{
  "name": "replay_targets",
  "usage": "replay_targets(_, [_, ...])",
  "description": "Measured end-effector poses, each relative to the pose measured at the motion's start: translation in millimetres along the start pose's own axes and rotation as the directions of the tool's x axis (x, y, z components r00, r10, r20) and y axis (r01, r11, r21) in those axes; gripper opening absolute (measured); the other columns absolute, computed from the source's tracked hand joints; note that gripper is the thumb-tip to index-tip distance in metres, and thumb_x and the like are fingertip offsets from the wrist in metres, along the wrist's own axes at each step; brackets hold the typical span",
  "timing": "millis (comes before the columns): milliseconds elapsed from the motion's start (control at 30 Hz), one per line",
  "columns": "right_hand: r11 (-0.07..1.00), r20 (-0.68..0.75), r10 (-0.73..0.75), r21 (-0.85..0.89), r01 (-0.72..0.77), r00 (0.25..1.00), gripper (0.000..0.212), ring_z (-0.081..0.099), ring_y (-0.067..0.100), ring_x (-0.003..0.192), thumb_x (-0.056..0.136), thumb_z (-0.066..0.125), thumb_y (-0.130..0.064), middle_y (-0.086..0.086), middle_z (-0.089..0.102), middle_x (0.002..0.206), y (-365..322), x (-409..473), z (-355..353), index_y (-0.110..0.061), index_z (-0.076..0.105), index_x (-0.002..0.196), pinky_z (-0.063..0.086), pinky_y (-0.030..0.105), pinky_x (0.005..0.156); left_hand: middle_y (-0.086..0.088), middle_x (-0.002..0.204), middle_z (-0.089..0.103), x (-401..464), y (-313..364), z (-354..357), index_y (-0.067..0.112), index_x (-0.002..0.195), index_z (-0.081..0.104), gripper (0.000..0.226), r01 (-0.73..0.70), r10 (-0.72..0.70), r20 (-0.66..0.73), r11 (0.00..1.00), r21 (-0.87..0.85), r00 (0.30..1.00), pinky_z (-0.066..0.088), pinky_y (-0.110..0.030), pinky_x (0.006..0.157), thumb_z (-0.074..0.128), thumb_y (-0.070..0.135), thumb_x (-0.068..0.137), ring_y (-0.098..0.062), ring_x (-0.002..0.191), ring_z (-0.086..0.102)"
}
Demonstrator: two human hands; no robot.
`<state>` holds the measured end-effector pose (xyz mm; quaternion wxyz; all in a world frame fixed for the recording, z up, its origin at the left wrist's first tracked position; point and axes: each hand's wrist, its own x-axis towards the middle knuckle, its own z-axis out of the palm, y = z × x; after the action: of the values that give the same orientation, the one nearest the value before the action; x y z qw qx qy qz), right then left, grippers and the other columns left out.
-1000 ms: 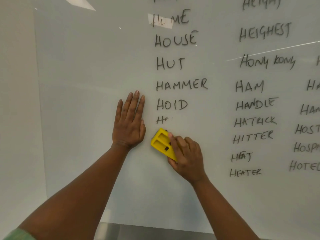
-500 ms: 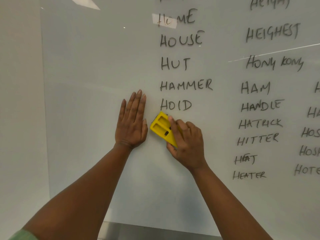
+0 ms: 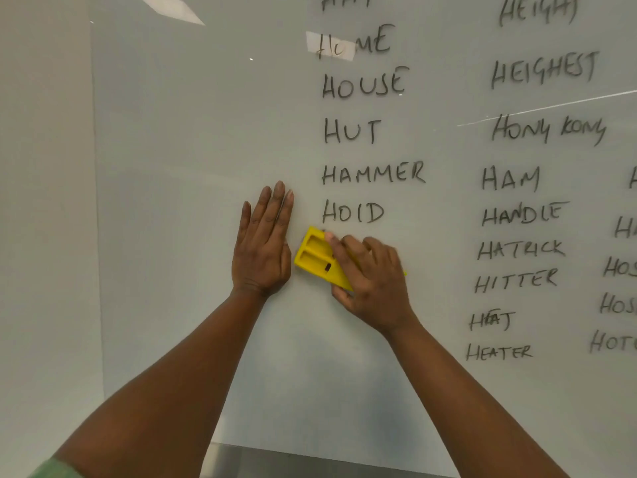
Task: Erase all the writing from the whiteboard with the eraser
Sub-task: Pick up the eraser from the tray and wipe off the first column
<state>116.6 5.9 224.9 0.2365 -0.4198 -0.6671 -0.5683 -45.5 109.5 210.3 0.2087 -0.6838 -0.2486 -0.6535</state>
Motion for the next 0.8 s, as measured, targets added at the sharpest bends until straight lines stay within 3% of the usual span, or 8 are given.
replay_targets(167, [0.989,0.107,-0.147,-0.011,0.149,0.983,0.063,0.043,0.026,0.092,0.074,0.051,-0.026,0.003,0.041,0.119,-4,-29,1,-0.013,0.038,0.134,0.033,0.036,0.073,-0.013,0.146,0.036,1,-2,-3,0.0,0.139,0.037,0.063,-0.005,0.005,-0.005,1.0,-0.016,1.0,0.008,-0.04,0.118,0.032,0.005,0.077,-0.013,0.144,0.012])
replay_targets(267, [0.986,0.129,-0.164,0.05,0.159,0.978,0.065,0.043,0.026,0.092,0.073,0.051,-0.028,0.002,0.041,0.119,5,-31,-7,-0.014,0.037,0.135,0.035,0.036,0.072,-0.017,0.141,0.044,7,-3,-13,0.0,0.135,0.044,0.059,-0.052,0.052,-0.02,0.999,0.013,0.998,0.01,-0.041,0.117,0.032,0.006,0.078,-0.022,0.138,0.029])
replay_targets(367, [0.985,0.003,0.143,0.093,-0.143,0.99,0.064,0.043,0.027,0.092,0.074,0.054,-0.032,0.006,0.041,0.118,26,-19,-21,-0.011,0.039,0.132,0.035,0.038,0.07,-0.02,0.137,0.049,28,-4,-21,0.0,0.137,0.04,0.06,-0.012,0.015,-0.062,0.999,0.038,0.998,0.008,-0.039,0.117,0.035,0.01,0.078,-0.027,0.13,0.037])
replay_targets(433, [0.912,-0.105,0.408,0.103,-0.398,0.907,0.065,0.045,0.027,0.095,0.077,0.057,-0.034,0.009,0.044,0.117,41,-10,-31,-0.009,0.037,0.134,0.036,0.036,0.073,-0.02,0.141,0.044,52,-3,-23,-0.003,0.139,0.035,0.062,0.059,-0.054,-0.111,0.997,0.045,0.992,0.007,-0.038,0.117,0.036,0.01,0.079,-0.026,0.133,0.032])
replay_targets(500, [0.828,-0.149,0.56,0.133,-0.545,0.815,0.069,0.046,0.026,0.099,0.078,0.059,-0.037,0.014,0.05,0.119,49,-5,-36,-0.01,0.034,0.136,0.041,0.038,0.077,-0.02,0.145,0.037,76,-2,-22,-0.005,0.141,0.031,0.063,0.083,-0.076,-0.122,0.995,0.05,0.99,0.004,-0.036,0.118,0.036,0.011,0.08,-0.026,0.137,0.026])
replay_targets(633, [0.783,-0.171,0.622,0.114,-0.612,0.764,0.065,0.046,0.027,0.1,0.081,0.057,-0.037,0.019,0.053,0.12,48,-7,-27,-0.008,0.038,0.136,0.046,0.043,0.077,-0.02,0.151,0.028,93,-5,-15,-0.005,0.144,0.024,0.064,0.093,-0.086,-0.074,0.991,0.094,0.994,0.0,-0.034,0.118,0.034,0.015,0.084,-0.026,0.14,0.019])
replay_targets(800, [0.744,-0.251,0.664,0.127,-0.656,0.704,0.062,0.045,0.026,0.099,0.084,0.055,-0.037,0.015,0.048,0.122,32,7,-12,-0.004,0.038,0.134,0.047,0.04,0.076,-0.019,0.15,0.029,88,-7,-10,-0.004,0.144,0.027,0.062,0.041,-0.031,-0.067,0.989,0.145,0.997,0.002,-0.037,0.118,0.033,0.015,0.085,-0.027,0.14,0.021])
